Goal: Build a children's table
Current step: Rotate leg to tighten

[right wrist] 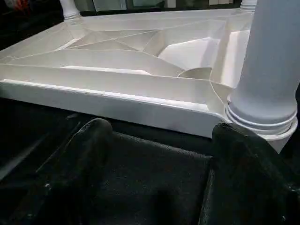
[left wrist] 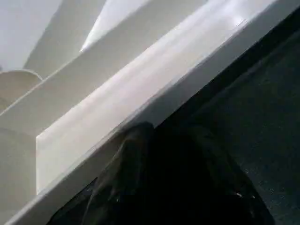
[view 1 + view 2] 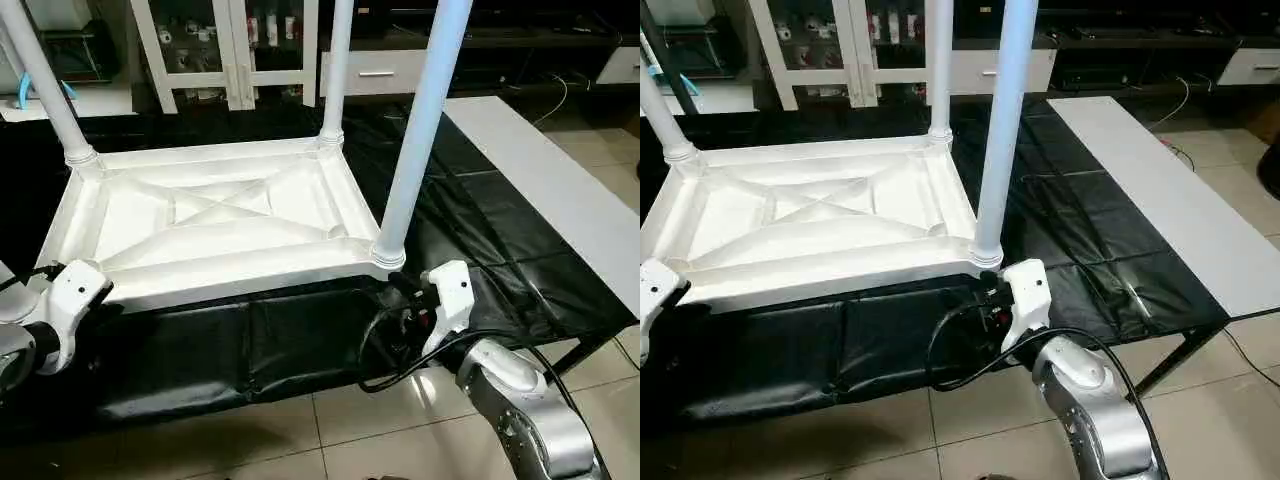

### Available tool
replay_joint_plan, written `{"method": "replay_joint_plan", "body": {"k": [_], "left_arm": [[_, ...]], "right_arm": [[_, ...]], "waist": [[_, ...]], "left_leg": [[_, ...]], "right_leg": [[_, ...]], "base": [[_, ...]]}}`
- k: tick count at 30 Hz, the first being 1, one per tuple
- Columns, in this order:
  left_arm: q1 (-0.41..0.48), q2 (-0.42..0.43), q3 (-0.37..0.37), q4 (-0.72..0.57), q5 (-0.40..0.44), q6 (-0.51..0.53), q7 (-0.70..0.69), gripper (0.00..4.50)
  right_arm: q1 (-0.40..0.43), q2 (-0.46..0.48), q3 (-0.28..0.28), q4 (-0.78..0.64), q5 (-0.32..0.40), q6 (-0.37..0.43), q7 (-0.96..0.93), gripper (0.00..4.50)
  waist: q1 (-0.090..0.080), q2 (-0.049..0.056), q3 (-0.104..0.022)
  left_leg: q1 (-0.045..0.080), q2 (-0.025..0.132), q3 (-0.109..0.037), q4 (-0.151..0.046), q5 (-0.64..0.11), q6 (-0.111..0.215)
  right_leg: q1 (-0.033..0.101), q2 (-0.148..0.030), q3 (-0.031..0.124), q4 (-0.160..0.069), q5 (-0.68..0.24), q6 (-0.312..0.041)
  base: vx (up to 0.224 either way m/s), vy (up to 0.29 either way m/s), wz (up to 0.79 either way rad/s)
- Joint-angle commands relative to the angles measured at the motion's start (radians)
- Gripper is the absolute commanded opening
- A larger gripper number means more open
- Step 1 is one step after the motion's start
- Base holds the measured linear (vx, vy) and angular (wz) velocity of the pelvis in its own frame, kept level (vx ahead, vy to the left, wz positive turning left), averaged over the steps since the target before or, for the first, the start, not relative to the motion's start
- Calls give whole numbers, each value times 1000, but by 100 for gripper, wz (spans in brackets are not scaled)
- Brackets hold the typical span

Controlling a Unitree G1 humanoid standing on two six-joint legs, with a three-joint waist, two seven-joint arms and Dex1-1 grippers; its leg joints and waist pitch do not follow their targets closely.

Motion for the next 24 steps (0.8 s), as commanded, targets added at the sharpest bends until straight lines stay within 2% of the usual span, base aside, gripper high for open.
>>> {"method": "replay_joint_plan", "body": {"k": [1, 2, 3, 4, 5, 6, 7, 8, 9, 10, 11, 12, 13, 14, 15, 16, 17, 18, 19, 20, 21, 22, 23, 24], "left_arm": [[20, -81, 93, -163, -120, -32, 24, 141], [20, -81, 93, -163, -120, -32, 24, 141], [59, -139, 106, -245, -171, -34, 47, 141], [96, -194, 102, -307, -199, -61, 77, 141], [126, -253, 71, -347, -186, -66, 139, 141], [163, -350, -15, -388, -137, -81, 243, 141], [165, -358, -22, -390, -133, -85, 250, 141], [171, -381, -44, -395, -121, -98, 272, 141], [170, -436, -96, -368, -77, -165, 325, 141], [166, -472, -121, -320, -25, -243, 382, 141], [165, -485, -128, -300, -2, -277, 407, 141], [166, -508, -132, -252, 53, -361, 450, 141], [169, -515, -128, -244, 56, -372, 455, 141], [182, -541, -105, -239, 48, -380, 465, 141], [189, -559, -85, -260, 46, -368, 466, 141], [189, -566, -76, -270, 40, -364, 463, 141], [188, -578, -59, -294, 27, -355, 460, 141], [184, -578, -54, -301, 28, -349, 466, 141], [178, -573, -51, -304, 33, -353, 471, 141], [176, -571, -50, -304, 34, -356, 470, 141], [175, -565, -61, -305, 32, -360, 479, 141], [174, -556, -77, -310, 32, -361, 484, 141], [175, -555, -83, -308, 31, -367, 488, 141], [175, -555, -87, -304, 32, -376, 492, 141]], "right_arm": [[32, 1, -27, -55, 12, -4, -13, 373], [32, 1, -27, -55, 12, -4, -13, 373], [58, 8, -43, -74, 16, -14, -29, 373], [83, 18, -57, -83, 12, -32, -49, 373], [104, 41, -78, -80, -7, -62, -95, 373], [135, 92, -123, -68, -27, -112, -177, 373], [137, 95, -125, -68, -28, -115, -182, 373], [143, 104, -132, -66, -32, -123, -197, 373], [154, 102, -120, -71, -57, -137, -208, 373], [155, 100, -106, -68, -84, -150, -221, 373], [154, 100, -101, -66, -94, -156, -227, 373], [149, 101, -89, -62, -101, -154, -230, 373], [146, 98, -81, -60, -109, -156, -230, 373], [137, 81, -50, -54, -147, -174, -228, 373], [134, 80, -39, -46, -150, -191, -214, 373], [134, 80, -38, -43, -146, -196, -207, 373], [134, 86, -37, -37, -134, -205, -190, 373], [133, 87, -36, -33, -133, -211, -180, 373], [128, 92, -35, -26, -131, -221, -171, 373], [126, 93, -35, -23, -129, -224, -168, 373], [120, 96, -37, -17, -126, -231, -162, 373], [109, 91, -35, -6, -126, -241, -151, 373], [104, 88, -34, -2, -128, -246, -148, 373], [102, 86, -32, 0, -129, -248, -147, 373]], "waist": [[3, 36, -53], [5, 31, -51], [10, 30, -50], [10, 31, -49], [12, 30, -45], [8, 21, -44], [10, 23, -46], [12, 19, -47], [12, 13, -50], [12, 12, -49], [12, 13, -44], [9, 11, -46], [8, 10, -46], [11, 24, -44], [-9, 25, -43], [-8, 31, -49], [-16, 27, -46], [-15, 32, -39], [-12, 34, -37], [-15, 32, -35], [-13, 37, -30], [-7, 40, -35], [-4, 43, -41], [2, 50, -39]], "left_leg": [[23, 10, -2, -91, -433, -35], [20, 13, 0, -92, -433, -37], [22, 11, 2, -90, -450, -34], [18, 13, -1, -93, -455, -36], [14, 12, -2, -95, -471, -33], [16, 15, 2, -94, -479, -31], [14, 14, 0, -92, -480, -30], [17, 8, 1, -89, -480, -25], [12, 5, 0, -90, -466, -21], [9, 6, -2, -90, -457, -20], [10, 2, -1, -89, -467, -20], [10, -2, -4, -87, -476, -20], [8, -4, -5, -86, -476, -18], [-61, -21, -49, -119, -469, 27], [-74, -29, -75, -113, -474, 49], [-67, -33, -78, -104, -475, 55], [-68, -40, -91, -93, -466, 71], [-68, -43, -97, -90, -483, 69], [-65, -46, -108, -86, -507, 56], [-71, -47, -113, -87, -516, 50], [-82, -51, -123, -97, -537, 34], [-79, -53, -127, -97, -541, 27], [-76, -55, -135, -92, -502, 31], [-74, -57, -140, -96, -467, 41]], "right_leg": [[23, -19, 21, -66, -317, -167], [25, -19, 21, -64, -302, -183], [22, -16, 20, -64, -316, -181], [26, -18, 19, -62, -321, -179], [27, -19, 17, -70, -363, -160], [19, -19, 20, -78, -381, -145], [21, -20, 19, -79, -396, -132], [18, -17, 20, -84, -447, -100], [21, -13, 21, -85, -466, -69], [21, -13, 21, -89, -471, -57], [16, -11, 19, -99, -507, -30], [18, -12, 16, -103, -558, -3], [19, -12, 14, -107, -575, 9], [80, -39, -42, -90, -582, 13], [84, -49, -63, -91, -553, -6], [83, -53, -68, -96, -547, -26], [79, -66, -82, -103, -544, -69], [79, -70, -98, -111, -580, -96], [79, -72, -109, -110, -593, -116], [84, -73, -115, -106, -599, -117], [92, -68, -122, -97, -608, -113], [94, -67, -121, -92, -595, -117], [94, -68, -116, -86, -537, -139], [95, -59, -118, -78, -486, -159]], "base": [[0, 0, 0], [0, 0, 0], [0, 0, 0], [0, 0, 0], [0, 0, 0], [0, 0, 0], [0, 0, 0], [0, 0, 0], [0, 0, 0], [0, 0, 0], [0, 0, 0], [0, 0, 0], [0, 0, 0], [0, 0, 0], [-36, -16, 31], [-36, -16, 31], [-17, -19, 51], [-15, -48, 63], [-15, -48, 63], [-11, -46, 61], [-13, -34, 55], [-13, -34, 55], [-2, -27, 57], [-1, -29, 60]]}}
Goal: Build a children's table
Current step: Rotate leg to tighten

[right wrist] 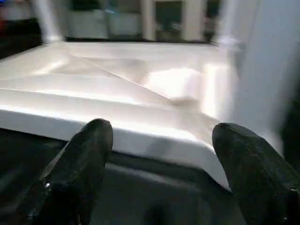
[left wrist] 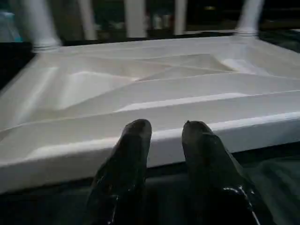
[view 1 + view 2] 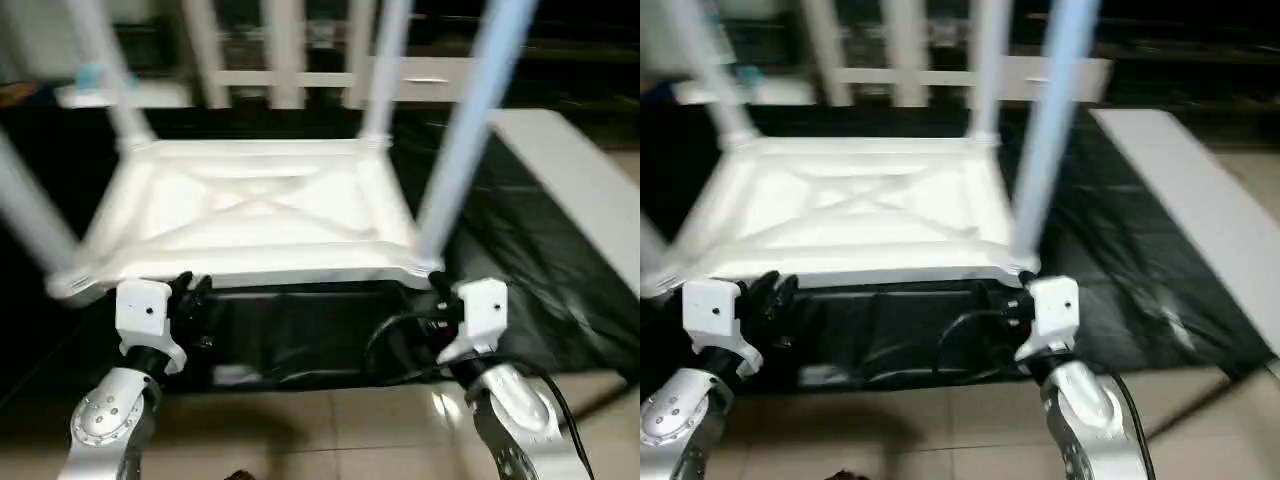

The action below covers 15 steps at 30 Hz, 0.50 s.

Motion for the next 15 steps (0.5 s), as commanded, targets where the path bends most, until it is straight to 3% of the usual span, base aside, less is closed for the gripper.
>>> {"method": "replay_joint_plan", "body": {"k": [1, 2, 3, 4, 5, 6, 8, 9, 10, 11, 12, 13, 14, 15], "left_arm": [[-4, 5, -22, -2, 9, -39, 20, 141], [-5, 4, -19, -5, 12, -40, 21, 141], [-7, 6, -18, -10, 16, -30, 16, 141], [-11, 8, -17, -14, 27, -16, 17, 141], [-14, 10, -16, -18, 38, -2, 18, 141], [-37, 7, 4, -23, 19, 51, 13, 141], [-55, 18, 13, -17, 21, 50, 9, 141], [-60, 21, 16, -18, 10, 55, 6, 141], [-65, 28, 16, -20, 1, 64, 6, 141], [-68, 36, 7, -16, 1, 52, 2, 141], [-69, 40, -1, -12, 9, 45, 5, 141], [-71, 40, -3, -12, 7, 43, 7, 141], [-73, 38, -4, -13, 2, 43, 10, 141], [-71, 37, -3, -22, -7, 50, 8, 141]], "right_arm": [[-11, -13, -1, 18, 2, -15, 18, 373], [-13, -18, 0, 14, 2, -12, 18, 373], [-14, -23, -5, 17, 5, -14, 18, 373], [-14, -24, -9, 19, 6, -15, 18, 373], [-14, -26, -12, 20, 7, -16, 18, 373], [-16, -26, -25, 28, 3, -30, 9, 373], [-20, -15, -42, 27, -3, -31, -22, 373], [-20, -7, -53, 25, -6, -33, -36, 373], [-21, 8, -68, 24, 13, -28, -42, 373], [-18, 22, -84, 19, 33, -15, -50, 373], [-9, 28, -86, 9, 38, -12, -55, 373], [0, 27, -80, -2, 34, -15, -57, 373], [7, 27, -75, -10, 31, -18, -58, 373], [18, 40, -77, -26, 54, -7, -61, 373]], "waist": [[8, 21, -33], [7, 0, -29], [14, 12, -28], [17, 11, -26], [25, 3, -20], [33, 3, -23], [39, -10, -29], [35, -2, -31], [22, 1, -33], [32, 2, -23], [30, 3, -18], [30, 5, -17], [28, 3, -17], [32, 12, -15]], "left_leg": [[9, -19, -7, -99, -447, 48], [5, -19, -4, -100, -446, 53], [1, -24, -4, -103, -446, 46], [-2, -26, -3, -104, -450, 41], [-8, -30, 1, -105, -481, 25], [-5, -35, 5, -103, -489, 4], [6, -34, 4, -82, -449, 7], [20, -18, 8, -68, -437, 7], [65, 22, 24, -46, -460, -29], [62, 30, 34, -67, -518, -77], [61, 31, 46, -85, -644, -122], [66, 31, 49, -102, -764, -149], [64, 32, 53, -112, -810, -151], [41, 34, 74, -155, -891, -150]], "right_leg": [[39, -11, 17, -53, -433, -188], [38, -9, 18, -55, -436, -194], [48, -13, 18, -48, -458, -198], [47, -15, 20, -48, -472, -195], [51, -29, 21, -52, -553, -187], [54, -39, 24, -58, -607, -183], [47, -62, 29, -78, -647, -195], [40, -66, 33, -84, -663, -193], [2, -61, 66, -91, -666, -169], [1, -51, 74, -85, -673, -132], [5, -34, 72, -79, -726, -79], [14, -22, 71, -72, -767, -49], [24, -13, 67, -69, -773, -41], [60, 15, 55, -24, -738, -47]], "base": [[-1, -29, 60], [-15, -31, 62], [-17, -29, 59], [-17, -29, 59], [-23, -30, 54], [-30, -34, 54], [-35, -36, 55], [-89, -19, 49], [-89, -19, 49], [-102, 12, 20], [-59, 33, -7], [-59, 33, -7], [-47, 52, -14], [-70, 60, -12]]}}
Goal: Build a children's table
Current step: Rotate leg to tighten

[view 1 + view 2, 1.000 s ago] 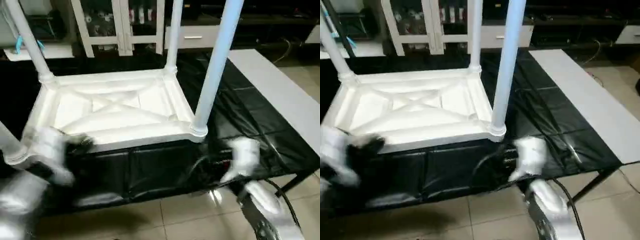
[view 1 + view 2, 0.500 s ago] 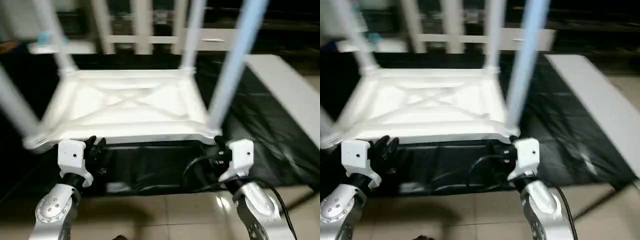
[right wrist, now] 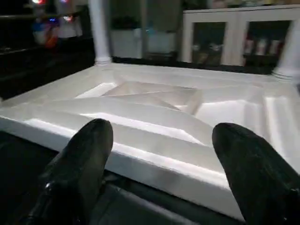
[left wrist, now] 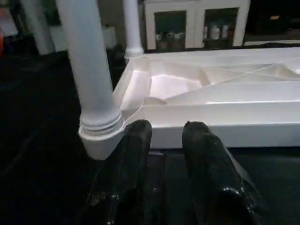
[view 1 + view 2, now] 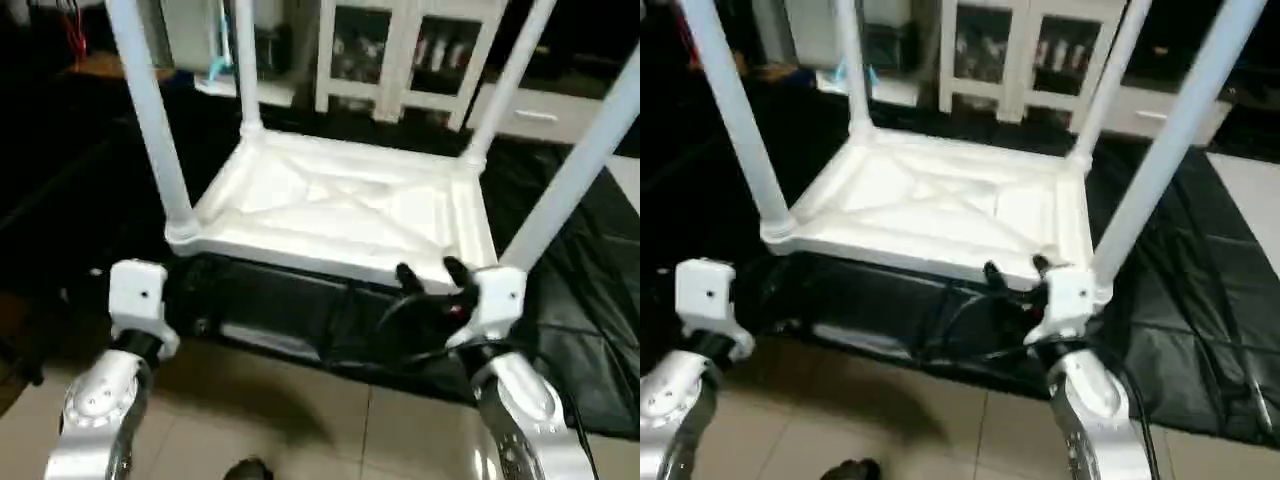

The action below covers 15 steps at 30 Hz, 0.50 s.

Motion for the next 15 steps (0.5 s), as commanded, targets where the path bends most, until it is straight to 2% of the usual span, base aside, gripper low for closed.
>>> {"method": "replay_joint_plan", "body": {"k": [1, 2, 3, 4, 5, 6, 7, 8, 9, 10, 11, 12, 13, 14, 15], "left_arm": [[-8, -4, -10, -25, -17, 11, -5, 141], [-8, -4, -10, -25, -17, 11, -5, 141], [-6, -8, -1, -32, -24, 18, -6, 141], [2, -4, 13, -47, -23, 29, -13, 141], [3, -6, 17, -49, -26, 34, -10, 141], [2, -8, 19, -52, -31, 38, -9, 141], [1, -7, 18, -54, -34, 39, -10, 141], [0, -5, 16, -58, -37, 39, -11, 141], [-3, -4, 11, -65, -40, 45, -9, 141], [-5, -5, 8, -67, -44, 46, -9, 141], [-6, -6, 5, -67, -47, 46, -9, 141], [-7, -6, 2, -66, -48, 48, -9, 141], [-6, -5, -2, -65, -48, 49, -9, 141], [-5, -6, -3, -65, -48, 49, -9, 141], [-3, -10, -5, -62, -50, 49, -8, 141]], "right_arm": [[21, 21, -19, -46, 51, 24, -13, 373], [21, 21, -19, -46, 51, 24, -13, 373], [31, 23, -14, -56, 52, 25, -15, 373], [52, 17, 3, -75, 43, 26, -13, 373], [56, 15, 6, -79, 43, 28, -10, 373], [56, 12, 6, -79, 43, 30, -5, 373], [56, 12, 6, -79, 42, 31, -3, 373], [56, 12, 4, -77, 40, 32, 1, 373], [52, 8, 1, -76, 41, 38, 8, 373], [53, 5, 1, -79, 43, 41, 12, 373], [53, 2, 0, -80, 45, 43, 15, 373], [55, 0, -2, -81, 48, 44, 16, 373], [58, 1, -6, -85, 53, 47, 16, 373], [59, 1, -6, -86, 53, 48, 16, 373], [65, -2, -9, -92, 52, 51, 14, 373]], "waist": [[10, 30, -29], [72, 24, -38], [41, -38, -44], [-5, -55, 30], [18, -51, 35], [42, -56, 40], [42, -40, 26], [-1, -8, 30], [0, -5, -20], [-12, 37, -12], [-44, 29, -10], [-69, 8, -27], [-76, -16, -41], [-71, -41, -47], [-45, -53, -33]], "left_leg": [[-4, 34, 33, -171, -929, -144], [-70, 19, 141, -211, -913, -138], [55, 26, 198, -19, -590, -74], [222, 18, 30, 313, -243, 24], [111, -28, -13, 268, -232, 58], [149, -50, -35, 198, -368, 13], [260, -45, -13, 158, -570, -12], [362, 55, -34, -10, -1040, -51], [248, 107, -127, -168, -1029, 69], [230, 96, -118, -180, -975, 134], [247, 71, -105, -157, -881, 203], [264, 45, -106, -133, -730, 236], [259, 20, -91, -109, -622, 250], [219, -24, -64, -70, -514, 260], [151, -88, -22, 56, -344, 238]], "right_leg": [[65, 34, -4, 33, -589, -88], [131, 79, -14, 161, -472, -101], [-1, -10, 58, 35, -917, -85], [-208, -117, 203, -239, -1393, -235], [-45, -82, 241, -181, -1259, -296], [18, -21, 243, -120, -1073, -292], [-42, 28, 207, -97, -999, -237], [-156, 150, 99, 55, -687, -106], [-48, 66, 79, 190, -191, -79], [-37, 59, 56, 179, -63, -90], [-35, 43, 33, 134, 9, -115], [-9, 31, 42, 81, -18, -120], [17, 19, 65, 43, -47, -119], [72, 4, 108, -3, -125, -116], [140, -76, 218, -102, -550, -193]], "base": [[-70, 60, -12], [-118, 56, 11], [-75, -63, 46], [-75, -63, 46], [0, 0, 0], [45, 96, -63], [45, 96, -63], [-67, 36, -42], [-98, -16, -64], [-98, -16, -64], [-12, 35, -59], [68, 59, -32], [68, 59, -32], [89, 53, -19], [132, 64, -2]]}}
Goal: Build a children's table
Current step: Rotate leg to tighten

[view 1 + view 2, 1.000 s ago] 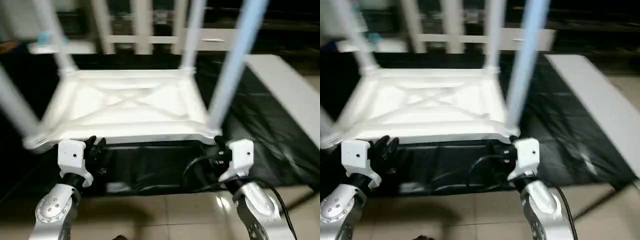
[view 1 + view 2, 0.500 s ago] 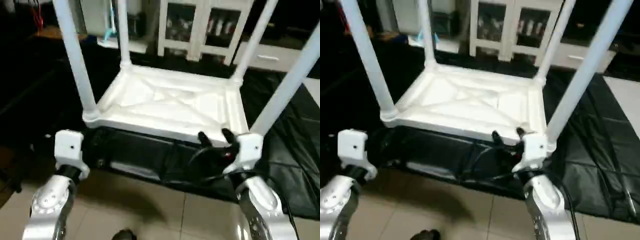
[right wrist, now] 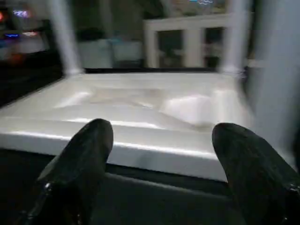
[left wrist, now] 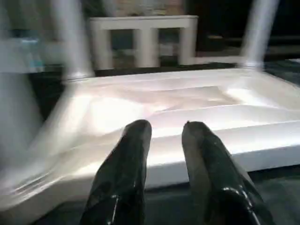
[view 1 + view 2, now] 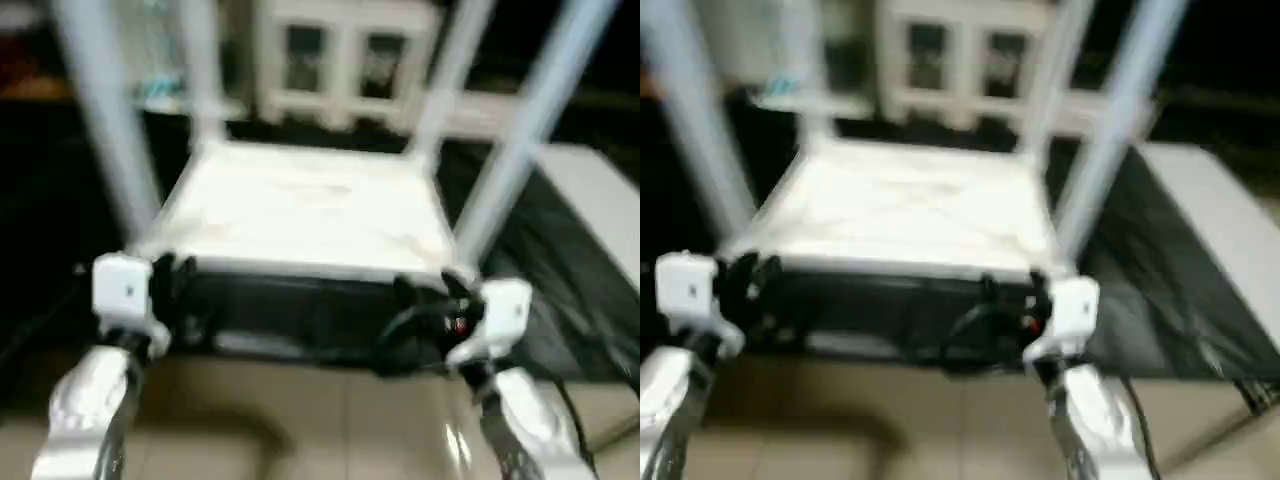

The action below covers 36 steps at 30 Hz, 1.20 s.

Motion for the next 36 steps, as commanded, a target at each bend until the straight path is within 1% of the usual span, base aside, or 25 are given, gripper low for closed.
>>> {"method": "replay_joint_plan", "body": {"k": [1, 2, 3, 4, 5, 6, 7, 8, 9, 10, 11, 12, 13, 14, 15, 16, 17, 18, 21, 23, 24, 26, 28, 31, 36], "left_arm": [[9, -2, -1, -5, -2, 9, 0, 141], [10, -5, -2, -2, 0, 6, 0, 141], [9, -17, -2, 7, -1, 3, 7, 141], [8, -22, -2, 10, -1, 1, 10, 141], [8, -31, -2, 14, -3, -2, 15, 141], [12, -49, -8, 19, -6, -5, 29, 141], [21, -59, -13, 19, -9, -15, 31, 141], [27, -66, -17, 19, -11, -23, 32, 141], [32, -72, -20, 18, -17, -26, 30, 141], [41, -76, -23, 14, -20, -30, 28, 141], [47, -74, -27, 11, -21, -23, 26, 141], [64, -69, -30, 2, -33, -15, 16, 141], [71, -68, -28, -2, -39, -14, 10, 141], [76, -72, -18, -7, -56, -18, 4, 141], [78, -80, 2, -13, -76, -20, 6, 167], [76, -84, 22, -15, -83, -22, 13, 174], [66, -76, 49, -16, -77, -14, 29, 174], [57, -67, 69, -16, -70, -9, 43, 174], [27, -53, 119, -19, -67, -24, 70, 217], [23, -48, 125, -41, -93, -36, 55, 216], [25, -45, 125, -46, -94, -34, 56, 250], [27, -40, 127, -48, -103, -32, 56, 260], [22, -33, 135, -45, -105, -24, 62, 262], [-2, -18, 161, -35, -99, -8, 78, 298], [-21, -9, 187, -40, -146, -4, 46, 337]], "right_arm": [[-1, -8, -11, -13, 13, 20, -5, 373], [0, -11, -12, -13, 14, 21, -6, 373], [3, -15, -15, -23, 15, 28, -6, 373], [4, -17, -16, -28, 15, 32, -6, 373], [4, -20, -17, -37, 16, 39, -6, 373], [2, -29, -22, -51, 21, 52, 2, 373], [3, -33, -25, -56, 33, 55, 13, 373], [2, -36, -28, -58, 42, 57, 21, 373], [2, -38, -30, -60, 49, 58, 27, 373], [2, -43, -30, -59, 50, 56, 32, 373], [1, -42, -31, -57, 54, 56, 36, 373], [-6, -43, -34, -54, 63, 58, 43, 373], [-10, -44, -35, -54, 67, 61, 45, 373], [-16, -43, -35, -53, 70, 63, 47, 373], [-21, -43, -33, -50, 70, 66, 48, 373], [-27, -42, -31, -49, 70, 71, 49, 373], [-36, -43, -24, -50, 68, 78, 52, 373], [-43, -45, -18, -53, 67, 85, 55, 373], [-53, -55, -1, -57, 67, 95, 64, 373], [-56, -57, 5, -51, 63, 96, 67, 373], [-56, -58, 5, -49, 62, 96, 68, 373], [-58, -60, 6, -48, 65, 96, 69, 373], [-61, -67, 9, -47, 71, 110, 78, 373], [-48, -121, 56, -55, 97, 162, 166, 373], [-8, -175, 74, -89, 150, 190, 260, 373]], "waist": [[49, -11, -44], [44, -17, -25], [35, -10, -21], [29, 0, -21], [19, 46, -25], [-27, 73, -21], [-24, 91, -33], [-26, 56, -45], [-37, 56, -50], [-43, 52, -50], [-32, 27, -38], [-28, -29, -52], [-26, -52, -58], [-5, -64, -66], [-7, -66, -72], [-8, -66, -69], [-12, -58, -64], [-15, -38, -57], [-19, -25, -41], [-18, -27, -29], [-16, -28, -22], [-16, -29, -22], [-15, -33, -25], [-15, -29, -28], [-7, -29, -32]], "left_leg": [[-179, -1, -6, 112, -5, 143], [-212, 22, -20, 132, 75, 93], [-215, 42, -16, 93, 159, 60], [-213, 43, -9, 34, 222, 61], [-178, 46, 2, -77, 261, 83], [-102, 133, -110, -149, -70, 165], [-84, 154, -135, -156, -228, 175], [-65, 189, -158, -153, -273, 296], [-56, 162, -140, -122, -96, 383], [-60, 152, -137, -112, 64, 433], [-109, 136, -92, -114, 311, 484], [-136, 103, -47, -70, 433, 440], [-166, 68, -23, -48, 391, 368], [-222, 26, -12, -3, 267, 236], [-220, 42, -15, -35, 332, 146], [-213, 41, -10, -46, 354, 117], [-199, 49, -4, -61, 353, 82], [-184, 74, -13, -76, 334, 70], [-154, 110, -12, -93, 158, 85], [-158, 114, -3, -101, 63, 91], [-157, 121, 10, -109, -37, 69], [-155, 124, 25, -113, -89, 29], [-156, 124, 37, -114, -84, 9], [-168, 124, 40, -116, -61, -3], [-172, 125, 45, -108, 9, 18]], "right_leg": [[180, -210, 235, -198, -576, -281], [152, -186, 219, -197, -417, -374], [118, -139, 167, -198, -272, -417], [106, -83, 112, -187, -255, -392], [82, 8, 20, -161, -265, -295], [-4, 55, -20, -20, -238, -143], [-28, 45, -11, 39, -211, -99], [-57, 15, -1, 73, -130, -27], [-101, 7, -6, 78, -41, 23], [-116, 2, -7, 79, 1, 39], [-119, -8, 2, 64, 96, 52], [-106, -62, 62, -48, 273, 21], [-73, -95, 94, -88, 344, 29], [-7, -161, 153, -99, 331, 46], [3, -136, 124, -70, 586, -11], [-1, -106, 107, -66, 675, -37], [-6, -74, 85, -66, 700, -97], [-15, -66, 69, -68, 585, -158], [-36, -72, 53, -98, 230, -256], [-37, -81, 55, -106, 129, -275], [-40, -84, 56, -114, 25, -266], [-46, -84, 57, -118, -34, -243], [-50, -82, 58, -118, -29, -221], [-41, -82, 58, -113, -1, -191], [-37, -91, 62, -112, 65, -213]], "base": [[132, 64, -2], [153, 62, 11], [141, 58, 14], [141, 58, 14], [158, 95, 12], [137, 87, 4], [137, 87, 4], [166, 36, 3], [203, 28, 6], [203, 28, 6], [151, 13, -4], [122, -20, -4], [122, -20, -4], [98, -50, -5], [83, -55, -4], [83, -55, -4], [71, -28, 0], [0, 0, 0], [0, 0, 0], [0, 0, 0], [0, 0, 0], [0, 0, 0], [0, 0, 0], [0, 0, 0], [0, 0, 0]]}}
